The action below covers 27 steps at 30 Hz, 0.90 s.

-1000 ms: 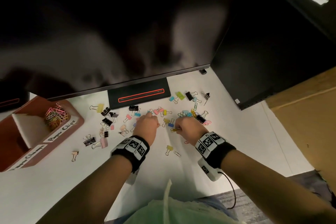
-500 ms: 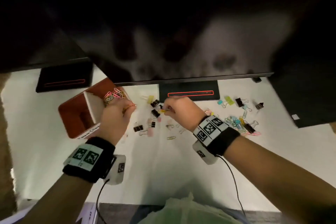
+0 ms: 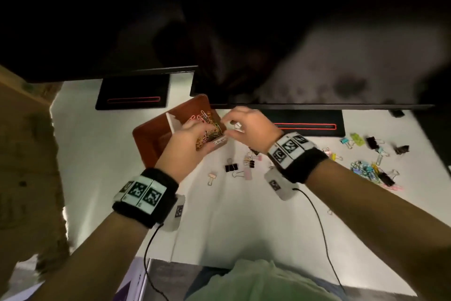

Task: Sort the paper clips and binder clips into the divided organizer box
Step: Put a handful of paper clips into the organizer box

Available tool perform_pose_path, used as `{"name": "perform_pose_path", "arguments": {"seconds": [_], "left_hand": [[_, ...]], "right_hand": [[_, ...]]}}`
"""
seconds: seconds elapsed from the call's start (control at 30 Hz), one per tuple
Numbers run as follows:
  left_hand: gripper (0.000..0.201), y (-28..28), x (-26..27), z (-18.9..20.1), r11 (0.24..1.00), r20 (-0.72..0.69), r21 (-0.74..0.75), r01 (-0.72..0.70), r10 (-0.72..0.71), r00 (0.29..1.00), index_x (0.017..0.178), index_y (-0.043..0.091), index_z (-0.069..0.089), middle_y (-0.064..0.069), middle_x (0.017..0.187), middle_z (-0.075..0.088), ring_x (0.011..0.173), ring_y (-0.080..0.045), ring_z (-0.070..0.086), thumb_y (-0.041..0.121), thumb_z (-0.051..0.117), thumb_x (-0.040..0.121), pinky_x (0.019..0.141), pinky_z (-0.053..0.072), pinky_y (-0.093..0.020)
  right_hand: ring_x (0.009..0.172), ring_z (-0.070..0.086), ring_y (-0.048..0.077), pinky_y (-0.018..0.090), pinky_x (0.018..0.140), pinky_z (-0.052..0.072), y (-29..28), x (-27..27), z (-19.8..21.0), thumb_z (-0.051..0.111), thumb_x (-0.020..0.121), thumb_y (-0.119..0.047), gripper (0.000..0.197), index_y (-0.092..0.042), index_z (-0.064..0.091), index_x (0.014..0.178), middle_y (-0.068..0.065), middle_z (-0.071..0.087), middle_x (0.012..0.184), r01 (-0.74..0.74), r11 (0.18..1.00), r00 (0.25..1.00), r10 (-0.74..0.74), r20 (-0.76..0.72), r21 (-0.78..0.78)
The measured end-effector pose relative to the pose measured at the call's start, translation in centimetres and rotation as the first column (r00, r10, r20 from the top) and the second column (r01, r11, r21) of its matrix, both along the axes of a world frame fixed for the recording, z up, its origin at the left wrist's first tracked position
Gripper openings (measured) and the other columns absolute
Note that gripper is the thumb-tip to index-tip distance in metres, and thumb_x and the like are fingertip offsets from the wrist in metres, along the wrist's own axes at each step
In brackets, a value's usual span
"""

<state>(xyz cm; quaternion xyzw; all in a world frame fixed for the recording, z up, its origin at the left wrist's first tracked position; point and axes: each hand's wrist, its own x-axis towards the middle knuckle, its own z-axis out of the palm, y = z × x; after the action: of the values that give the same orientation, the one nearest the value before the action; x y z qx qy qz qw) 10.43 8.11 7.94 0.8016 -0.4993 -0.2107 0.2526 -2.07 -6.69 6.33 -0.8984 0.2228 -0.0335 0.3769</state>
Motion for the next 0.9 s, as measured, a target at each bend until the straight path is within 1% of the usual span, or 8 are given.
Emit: {"name": "perform_pose_path", "arguments": {"seconds": [0.1,0.17,0.3,0.43,0.53,0.67,0.77,0.9], "left_hand": [[0.025,0.5,-2.8,-1.4,0.986,-0.088,0.027,0.163,-0.160,0.983,0.109,0.020,0.063,0.008,0.097,0.056,0.079,0.004,0.055,0.023,0.066,0.085,0.074,0.045,-0.008],[0.022,0.0,-5.1,-2.8,0.963,-0.109,0.074,0.260,-0.252,0.962,0.106,0.018,0.063,0.008,0.094,0.056,0.073,0.002,0.053,0.024,0.065,0.085,0.071,0.044,-0.008],[0.025,-1.8,-9.9,-6.2,0.906,-0.160,0.195,0.375,-0.348,0.924,0.109,0.018,0.061,0.001,0.101,0.057,0.081,-0.010,0.057,0.028,0.063,0.085,0.081,0.051,-0.028],[0.028,-3.5,-13.2,-8.9,0.877,-0.149,0.288,0.384,-0.355,0.923,0.112,0.014,0.059,-0.003,0.111,0.054,0.088,-0.017,0.059,0.025,0.061,0.087,0.085,0.049,-0.032],[0.023,-4.1,-14.3,-10.4,0.885,-0.093,0.313,0.345,-0.333,0.938,0.108,0.011,0.059,-0.005,0.113,0.052,0.094,-0.020,0.058,0.019,0.061,0.087,0.089,0.047,-0.033],[0.010,-4.4,-14.8,-11.3,0.911,-0.039,0.288,0.296,-0.298,0.954,0.096,0.009,0.060,-0.002,0.099,0.055,0.089,-0.017,0.053,0.013,0.059,0.087,0.081,0.044,-0.026],[0.003,-4.5,-15.1,-11.5,0.910,0.000,0.297,0.290,-0.303,0.953,0.089,0.011,0.060,-0.001,0.092,0.054,0.084,-0.016,0.051,0.013,0.058,0.087,0.076,0.043,-0.025],[0.003,-4.7,-15.5,-11.4,0.896,0.021,0.340,0.285,-0.311,0.950,0.087,0.011,0.060,0.001,0.090,0.051,0.084,-0.017,0.050,0.011,0.057,0.088,0.076,0.044,-0.027]], "right_hand": [[0.082,0.053,0.005,0.022,0.082,0.046,-1.6,-7.1,-0.4,0.063,0.088,-0.026,0.020,-0.019,0.065,0.107,-0.008,0.058,0.103,0.036,0.997,0.989,-0.045,-0.139,-0.072],[0.079,0.049,0.005,0.025,0.080,0.048,-2.1,-11.7,-1.1,0.063,0.087,-0.032,0.021,-0.021,0.064,0.105,-0.009,0.056,0.097,0.043,0.992,0.957,-0.075,-0.280,-0.117],[0.080,0.056,0.012,0.024,0.072,0.045,-1.8,-19.6,-2.8,0.065,0.083,-0.040,0.024,-0.025,0.061,0.100,-0.012,0.053,0.090,0.120,0.988,0.874,-0.150,-0.461,-0.094],[0.076,0.053,0.011,0.019,0.060,0.037,-0.6,-25.2,-4.5,0.070,0.077,-0.043,0.030,-0.024,0.057,0.097,-0.010,0.053,0.088,0.160,0.986,0.838,-0.156,-0.522,-0.039],[0.079,0.049,0.011,0.021,0.064,0.038,0.1,-27.2,-5.6,0.072,0.075,-0.040,0.031,-0.025,0.057,0.098,-0.010,0.048,0.090,0.169,0.986,0.823,-0.142,-0.550,-0.002],[0.084,0.050,0.016,0.026,0.075,0.043,1.0,-28.3,-7.0,0.069,0.078,-0.023,0.020,-0.022,0.061,0.096,-0.006,0.048,0.092,0.232,0.971,0.824,-0.166,-0.542,0.055],[0.081,0.053,0.016,0.021,0.073,0.038,1.0,-28.6,-7.5,0.064,0.081,-0.013,0.012,-0.018,0.065,0.092,-0.003,0.056,0.088,0.288,0.953,0.826,-0.197,-0.527,0.094],[0.088,0.058,0.019,0.025,0.078,0.045,0.3,-28.9,-7.6,0.060,0.087,-0.018,0.012,-0.017,0.067,0.097,0.003,0.067,0.099,0.250,0.962,0.828,-0.152,-0.540,0.113]]}}
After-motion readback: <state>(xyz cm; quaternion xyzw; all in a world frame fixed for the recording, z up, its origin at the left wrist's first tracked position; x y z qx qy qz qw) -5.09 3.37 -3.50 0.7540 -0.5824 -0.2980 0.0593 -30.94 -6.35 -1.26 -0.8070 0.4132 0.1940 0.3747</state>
